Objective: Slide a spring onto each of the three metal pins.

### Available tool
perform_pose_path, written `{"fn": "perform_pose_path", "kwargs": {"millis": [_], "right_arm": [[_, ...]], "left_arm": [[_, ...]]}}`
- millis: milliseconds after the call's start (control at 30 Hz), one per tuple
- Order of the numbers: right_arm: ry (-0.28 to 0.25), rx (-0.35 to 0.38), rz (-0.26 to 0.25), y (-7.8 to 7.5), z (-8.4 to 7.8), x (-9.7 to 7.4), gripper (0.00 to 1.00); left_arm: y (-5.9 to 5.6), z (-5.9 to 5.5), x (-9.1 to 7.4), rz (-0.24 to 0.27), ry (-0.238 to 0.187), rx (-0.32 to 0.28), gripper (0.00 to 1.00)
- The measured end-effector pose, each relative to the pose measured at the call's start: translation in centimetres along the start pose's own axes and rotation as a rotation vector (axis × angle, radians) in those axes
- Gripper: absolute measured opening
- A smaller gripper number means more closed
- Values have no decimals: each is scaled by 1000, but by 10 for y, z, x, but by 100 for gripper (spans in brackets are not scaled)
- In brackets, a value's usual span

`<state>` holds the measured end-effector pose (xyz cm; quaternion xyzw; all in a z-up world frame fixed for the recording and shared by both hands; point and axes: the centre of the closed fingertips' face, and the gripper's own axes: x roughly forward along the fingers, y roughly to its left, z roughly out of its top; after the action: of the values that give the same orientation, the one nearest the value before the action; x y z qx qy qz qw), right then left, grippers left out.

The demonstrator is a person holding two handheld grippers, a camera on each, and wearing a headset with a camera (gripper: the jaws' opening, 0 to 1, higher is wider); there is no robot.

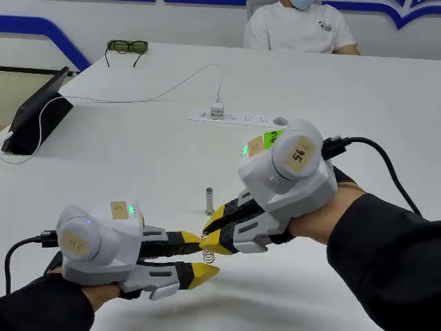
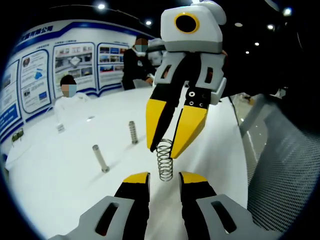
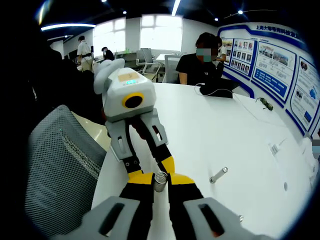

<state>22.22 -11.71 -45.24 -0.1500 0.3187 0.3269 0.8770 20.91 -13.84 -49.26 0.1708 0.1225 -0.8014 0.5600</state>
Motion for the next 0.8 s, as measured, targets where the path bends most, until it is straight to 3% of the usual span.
{"fn": "perform_pose_path", "kwargs": {"millis": [800], "right_arm": [[-22,19,-62,-26,7,-12,11]], "left_arm": [[16,-9,-13,79,-19,-84,43]]}}
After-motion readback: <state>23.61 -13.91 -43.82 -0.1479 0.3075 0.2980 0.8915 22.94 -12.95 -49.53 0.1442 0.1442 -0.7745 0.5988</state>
